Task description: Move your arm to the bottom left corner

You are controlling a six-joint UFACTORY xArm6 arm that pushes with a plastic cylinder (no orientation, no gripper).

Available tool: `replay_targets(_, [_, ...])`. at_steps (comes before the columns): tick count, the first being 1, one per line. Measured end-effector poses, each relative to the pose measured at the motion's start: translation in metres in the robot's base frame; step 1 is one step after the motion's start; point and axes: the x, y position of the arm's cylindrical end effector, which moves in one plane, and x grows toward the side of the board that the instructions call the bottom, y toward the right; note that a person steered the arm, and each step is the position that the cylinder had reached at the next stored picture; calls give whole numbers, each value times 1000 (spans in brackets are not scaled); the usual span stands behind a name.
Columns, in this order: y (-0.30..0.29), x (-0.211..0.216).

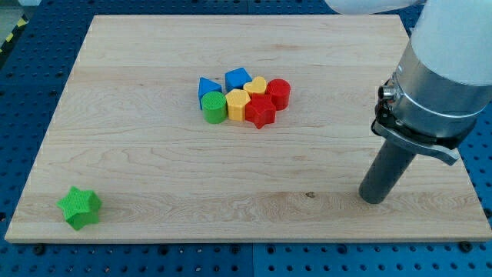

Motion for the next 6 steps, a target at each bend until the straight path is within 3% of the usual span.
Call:
replay_targets(3, [-3, 1])
replay_targets(4, [-40, 19])
replay_targets(6, [-185, 30])
